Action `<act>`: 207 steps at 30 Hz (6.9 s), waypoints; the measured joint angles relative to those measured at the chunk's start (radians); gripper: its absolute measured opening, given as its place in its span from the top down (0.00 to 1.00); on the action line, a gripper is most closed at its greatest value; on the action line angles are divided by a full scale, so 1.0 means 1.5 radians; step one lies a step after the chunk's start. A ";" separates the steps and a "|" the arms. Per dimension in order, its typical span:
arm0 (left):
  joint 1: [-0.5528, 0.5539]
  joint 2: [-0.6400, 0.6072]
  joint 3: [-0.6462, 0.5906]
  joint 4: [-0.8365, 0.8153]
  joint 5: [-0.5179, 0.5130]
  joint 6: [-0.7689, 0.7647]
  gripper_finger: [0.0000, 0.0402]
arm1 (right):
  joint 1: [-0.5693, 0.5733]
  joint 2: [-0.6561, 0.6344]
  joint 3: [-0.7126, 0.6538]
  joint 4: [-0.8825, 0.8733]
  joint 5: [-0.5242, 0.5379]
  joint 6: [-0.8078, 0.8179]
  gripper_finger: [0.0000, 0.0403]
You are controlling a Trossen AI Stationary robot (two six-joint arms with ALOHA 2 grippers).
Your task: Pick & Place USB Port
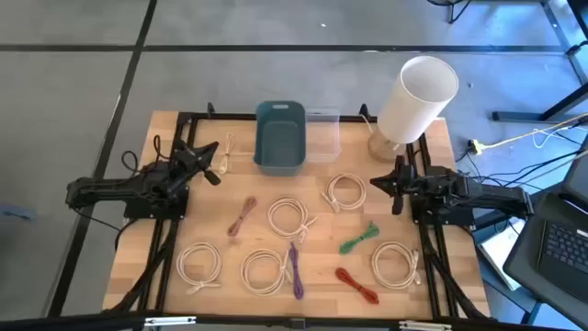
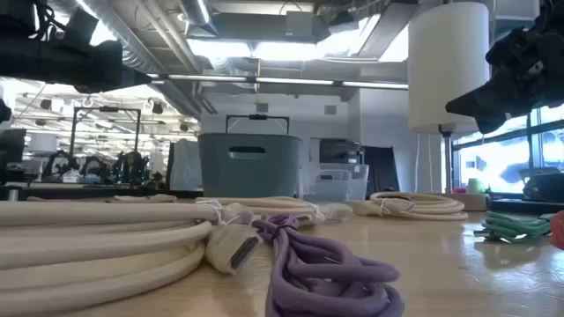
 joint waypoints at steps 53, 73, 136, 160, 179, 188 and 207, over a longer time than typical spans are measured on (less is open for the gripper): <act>0.000 0.000 0.000 0.000 0.000 0.000 0.99 | 0.000 0.000 0.000 0.000 0.000 0.000 0.94; 0.000 0.000 0.000 0.001 0.038 -0.154 0.99 | 0.000 0.000 0.000 0.150 0.028 0.037 0.94; 0.000 0.000 0.009 -0.108 0.276 -0.186 0.97 | 0.184 0.797 0.487 0.155 -0.323 -0.105 0.94; 0.161 0.521 0.423 -0.607 0.168 -0.425 0.66 | 0.184 0.935 0.596 -0.147 -0.027 0.070 0.94; 0.455 0.916 0.480 -0.599 0.418 -0.390 0.65 | 0.192 0.935 0.596 -0.154 -0.002 0.103 0.94; 0.482 0.996 0.481 -0.519 0.441 -0.362 0.65 | 0.210 0.935 0.595 -0.147 0.008 0.106 0.94; 0.492 0.959 0.476 -0.535 0.404 -0.234 0.98 | 0.215 0.935 0.595 -0.130 0.043 0.106 0.94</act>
